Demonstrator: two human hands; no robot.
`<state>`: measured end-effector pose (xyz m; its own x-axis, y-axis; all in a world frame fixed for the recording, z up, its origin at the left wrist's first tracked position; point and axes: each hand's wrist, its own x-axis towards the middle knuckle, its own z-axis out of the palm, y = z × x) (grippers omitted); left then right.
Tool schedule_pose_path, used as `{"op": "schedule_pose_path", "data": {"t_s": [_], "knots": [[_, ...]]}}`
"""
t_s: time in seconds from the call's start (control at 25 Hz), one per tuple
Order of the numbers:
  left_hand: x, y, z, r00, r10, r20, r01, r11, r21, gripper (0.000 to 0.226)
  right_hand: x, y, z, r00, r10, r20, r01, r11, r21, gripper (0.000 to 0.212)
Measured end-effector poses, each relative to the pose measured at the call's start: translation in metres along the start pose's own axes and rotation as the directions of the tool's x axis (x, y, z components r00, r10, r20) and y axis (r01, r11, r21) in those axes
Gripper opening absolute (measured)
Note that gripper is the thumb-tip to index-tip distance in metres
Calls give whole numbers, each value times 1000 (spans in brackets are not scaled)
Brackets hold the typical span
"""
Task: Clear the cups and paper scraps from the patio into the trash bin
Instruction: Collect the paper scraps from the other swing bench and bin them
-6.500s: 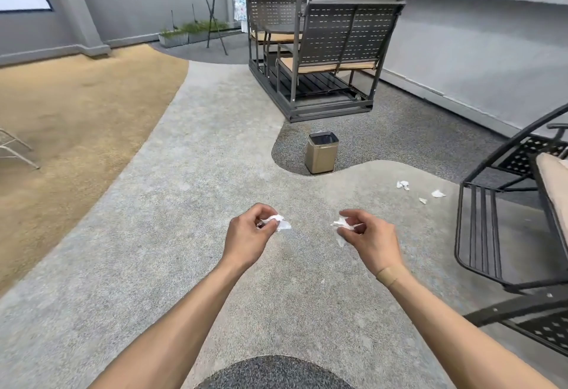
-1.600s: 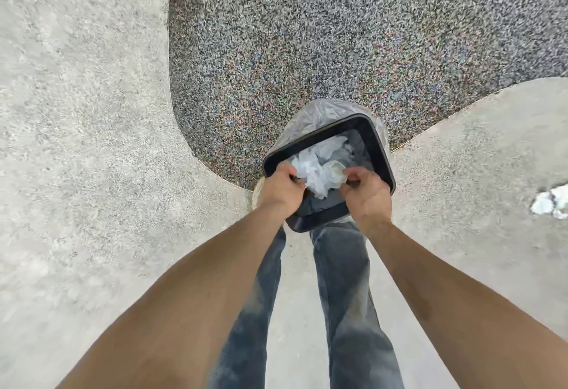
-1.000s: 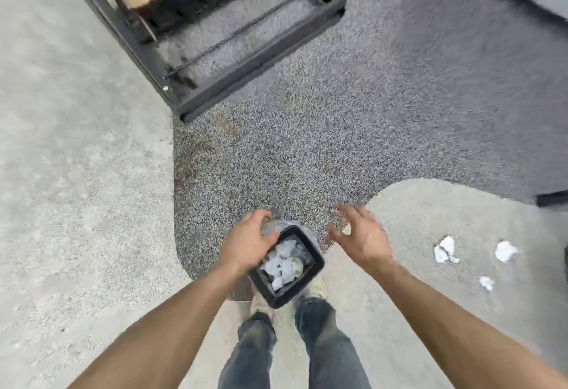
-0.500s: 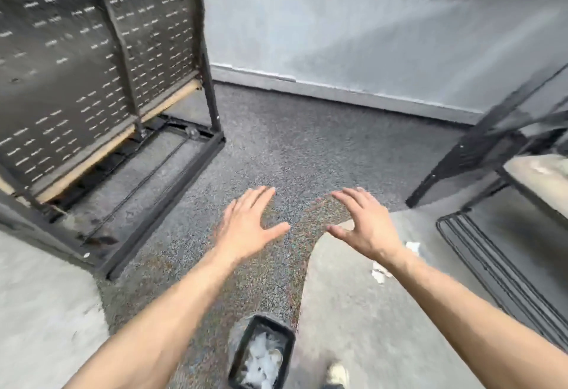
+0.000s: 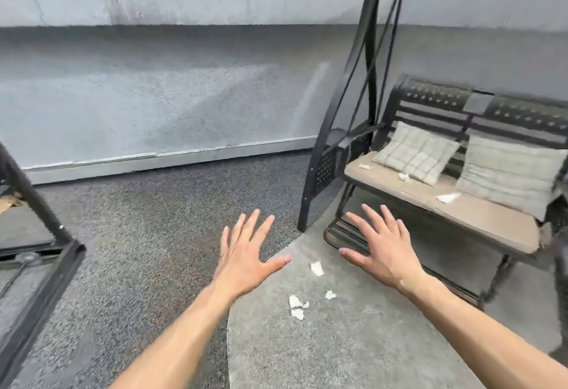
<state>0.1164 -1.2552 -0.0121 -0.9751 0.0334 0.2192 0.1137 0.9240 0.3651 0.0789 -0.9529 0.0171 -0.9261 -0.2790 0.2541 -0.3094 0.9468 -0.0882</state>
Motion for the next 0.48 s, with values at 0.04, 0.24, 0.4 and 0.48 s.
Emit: {"op": "schedule_pose_path", "data": {"t_s": [0.04, 0.24, 0.4, 0.48], "knots": [[17, 23, 12, 1000, 26, 5, -26, 1000, -10, 97, -2, 29, -2, 999, 40, -1, -40, 999, -9, 87], [101, 145, 77, 989, 145, 40, -142, 987, -71, 91, -23, 175, -20, 972, 234, 11, -234, 972, -9, 88], [155, 228, 123, 975, 187, 117, -173, 978, -115, 85, -45, 265, -33, 919, 394, 3, -394, 919, 4, 84], [167, 249, 142, 971, 185, 152, -167, 978, -126, 81, -53, 291, -32, 900, 434, 25, -435, 901, 7, 82]]}}
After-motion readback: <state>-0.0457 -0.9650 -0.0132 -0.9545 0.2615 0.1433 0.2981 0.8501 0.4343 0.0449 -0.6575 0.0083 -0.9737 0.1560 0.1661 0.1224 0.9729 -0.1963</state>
